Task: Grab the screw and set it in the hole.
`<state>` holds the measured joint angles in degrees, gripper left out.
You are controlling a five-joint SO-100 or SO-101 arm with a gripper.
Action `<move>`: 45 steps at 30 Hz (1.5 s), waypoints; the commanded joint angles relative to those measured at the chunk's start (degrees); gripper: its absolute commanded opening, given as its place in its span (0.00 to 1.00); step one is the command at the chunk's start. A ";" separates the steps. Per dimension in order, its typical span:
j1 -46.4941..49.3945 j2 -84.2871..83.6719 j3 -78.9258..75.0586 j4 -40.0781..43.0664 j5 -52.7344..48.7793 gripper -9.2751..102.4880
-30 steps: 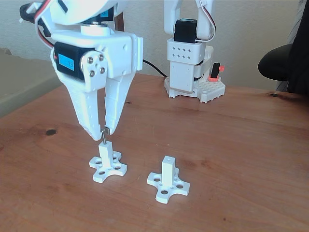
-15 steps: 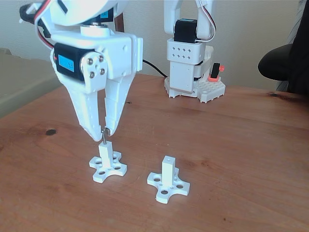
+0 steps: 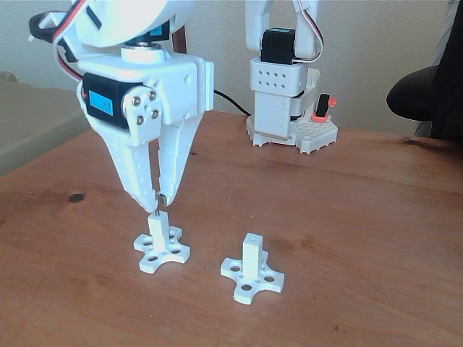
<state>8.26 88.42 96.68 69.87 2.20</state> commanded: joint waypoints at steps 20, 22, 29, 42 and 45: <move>-0.26 1.41 -3.08 -2.37 -0.18 0.07; -0.26 1.41 -3.25 -2.46 -0.18 0.06; -0.18 1.49 -3.96 -2.46 -0.44 0.05; -0.35 1.32 -6.06 -0.79 -1.23 0.04; -0.35 1.14 -6.59 -0.53 -1.58 0.04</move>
<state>8.26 88.33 96.42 68.73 1.76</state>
